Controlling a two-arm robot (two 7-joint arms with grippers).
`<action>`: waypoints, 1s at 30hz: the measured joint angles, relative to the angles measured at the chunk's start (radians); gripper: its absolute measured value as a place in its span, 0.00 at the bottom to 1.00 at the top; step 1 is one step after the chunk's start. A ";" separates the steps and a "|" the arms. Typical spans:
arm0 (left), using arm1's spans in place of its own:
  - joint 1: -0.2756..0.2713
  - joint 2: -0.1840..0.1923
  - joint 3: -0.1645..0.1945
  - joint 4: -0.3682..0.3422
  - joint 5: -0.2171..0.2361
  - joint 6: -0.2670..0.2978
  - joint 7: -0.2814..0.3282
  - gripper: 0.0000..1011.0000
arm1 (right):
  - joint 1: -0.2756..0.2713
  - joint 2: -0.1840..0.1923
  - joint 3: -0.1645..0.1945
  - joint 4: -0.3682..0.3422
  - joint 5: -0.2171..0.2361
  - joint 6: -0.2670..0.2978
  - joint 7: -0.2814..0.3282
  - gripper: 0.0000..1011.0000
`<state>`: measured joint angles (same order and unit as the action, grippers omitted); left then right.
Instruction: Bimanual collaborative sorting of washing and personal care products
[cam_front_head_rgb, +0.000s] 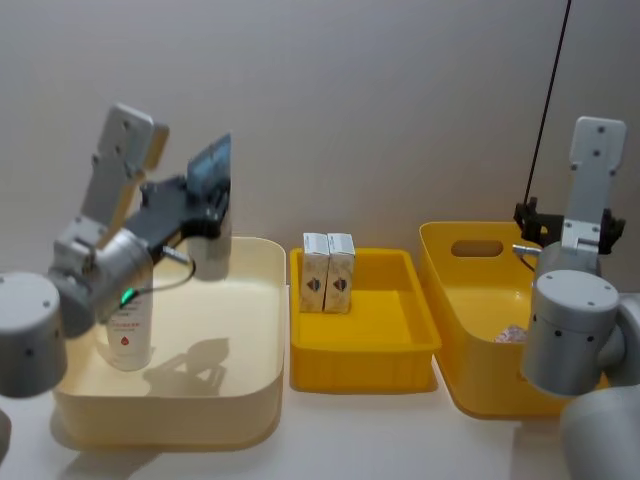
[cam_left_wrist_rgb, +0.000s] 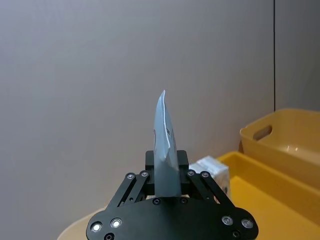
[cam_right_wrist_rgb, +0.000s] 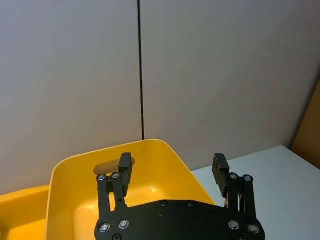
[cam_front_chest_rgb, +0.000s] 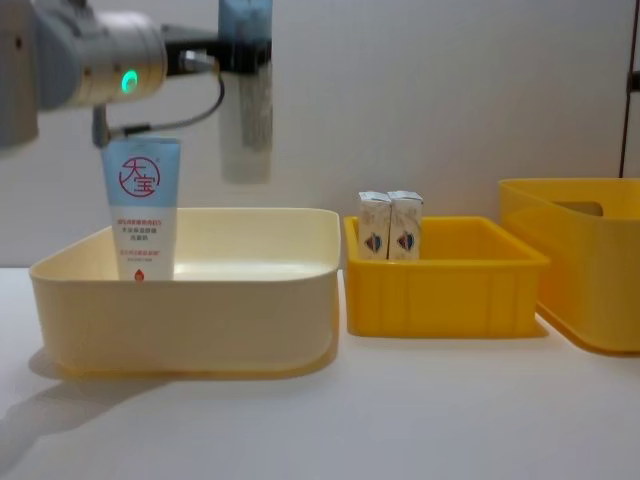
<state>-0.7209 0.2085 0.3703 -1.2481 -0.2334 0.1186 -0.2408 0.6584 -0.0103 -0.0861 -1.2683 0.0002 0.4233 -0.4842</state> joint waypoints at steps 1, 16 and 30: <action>-0.003 -0.001 -0.004 -0.006 -0.004 0.001 -0.003 0.24 | 0.001 0.003 -0.003 0.001 -0.001 -0.006 0.007 0.99; -0.047 -0.005 -0.044 -0.063 -0.067 0.024 -0.051 0.24 | 0.003 0.042 -0.036 -0.021 0.009 -0.036 0.142 0.99; -0.057 0.003 -0.050 -0.084 -0.093 0.039 -0.066 0.24 | -0.008 0.098 -0.058 -0.088 0.066 0.031 0.344 0.99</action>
<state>-0.7779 0.2110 0.3198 -1.3321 -0.3267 0.1581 -0.3067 0.6509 0.0877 -0.1441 -1.3562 0.0661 0.4548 -0.1406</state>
